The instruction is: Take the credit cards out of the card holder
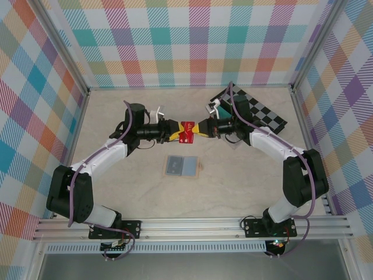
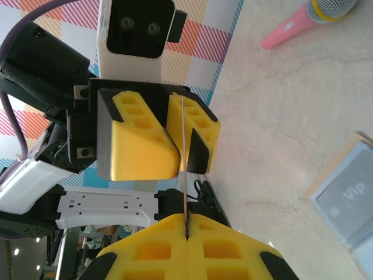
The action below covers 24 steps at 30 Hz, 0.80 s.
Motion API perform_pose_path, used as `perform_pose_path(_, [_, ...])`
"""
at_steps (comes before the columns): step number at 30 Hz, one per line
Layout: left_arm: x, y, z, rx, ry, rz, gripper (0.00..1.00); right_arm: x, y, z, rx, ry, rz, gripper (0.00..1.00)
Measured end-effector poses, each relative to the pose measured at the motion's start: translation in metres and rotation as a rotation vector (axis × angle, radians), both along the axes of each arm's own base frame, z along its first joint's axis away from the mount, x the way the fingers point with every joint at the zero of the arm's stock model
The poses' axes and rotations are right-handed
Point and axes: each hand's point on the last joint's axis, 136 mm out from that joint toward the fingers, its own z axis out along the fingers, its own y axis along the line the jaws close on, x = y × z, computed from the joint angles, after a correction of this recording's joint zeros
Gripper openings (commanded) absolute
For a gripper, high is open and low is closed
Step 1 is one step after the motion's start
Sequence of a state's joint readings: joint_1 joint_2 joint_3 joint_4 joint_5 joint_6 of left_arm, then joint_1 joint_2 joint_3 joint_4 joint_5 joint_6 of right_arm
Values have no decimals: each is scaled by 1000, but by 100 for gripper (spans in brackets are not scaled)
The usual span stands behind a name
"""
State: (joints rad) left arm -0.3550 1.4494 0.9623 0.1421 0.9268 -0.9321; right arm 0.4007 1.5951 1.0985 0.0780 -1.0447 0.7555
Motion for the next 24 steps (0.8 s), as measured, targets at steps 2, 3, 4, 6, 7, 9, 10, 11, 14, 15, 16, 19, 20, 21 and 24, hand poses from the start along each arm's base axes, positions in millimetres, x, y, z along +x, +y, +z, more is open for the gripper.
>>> perform_pose_path(2, [0, -1, 3, -16, -4, -2, 5, 1, 0, 2, 7, 4, -2, 2])
perform_pose_path(3, [1, -2, 6, -24, -10, -1, 0, 2, 0, 2, 8, 9, -8, 9])
perform_pose_path(4, [2, -2, 9, -35, -18, -1, 0, 3, -1, 0, 7, 19, -18, 17])
perform_pose_path(6, [2, -3, 13, -44, -21, 7, 0, 5, -1, -4, 4, 41, -37, 27])
perform_pose_path(7, [4, -2, 13, -47, -16, 21, 0, 5, -1, -7, 1, 45, -49, 31])
perform_pose_path(9, [7, 0, 11, -48, 1, 51, 0, 4, 1, -12, -4, 67, -70, 34])
perform_pose_path(10, [9, 1, 10, -50, 6, 70, 0, 2, 3, -14, -5, 79, -80, 35])
perform_pose_path(11, [11, 1, 9, -51, 11, 85, 0, 1, 5, -15, -4, 84, -89, 35])
perform_pose_path(14, [15, 5, 6, -53, 28, 135, 0, -4, 11, -16, 9, 106, -121, 31])
perform_pose_path(15, [16, 7, 5, -54, 35, 150, 0, -5, 13, -16, 16, 111, -133, 29])
perform_pose_path(16, [17, 8, 4, -55, 37, 163, 0, -6, 15, -16, 23, 113, -143, 26])
perform_pose_path(19, [19, 9, 4, -64, 42, 184, 0, -7, 19, -12, 38, 119, -170, 18])
perform_pose_path(20, [19, 8, 4, -67, 44, 188, 0, -6, 20, -11, 41, 119, -177, 16])
perform_pose_path(21, [19, 8, 3, -68, 46, 193, 0, -6, 20, -8, 46, 114, -188, 13])
perform_pose_path(24, [20, 9, 2, -70, 50, 203, 0, -4, 18, -4, 51, 110, -217, 5])
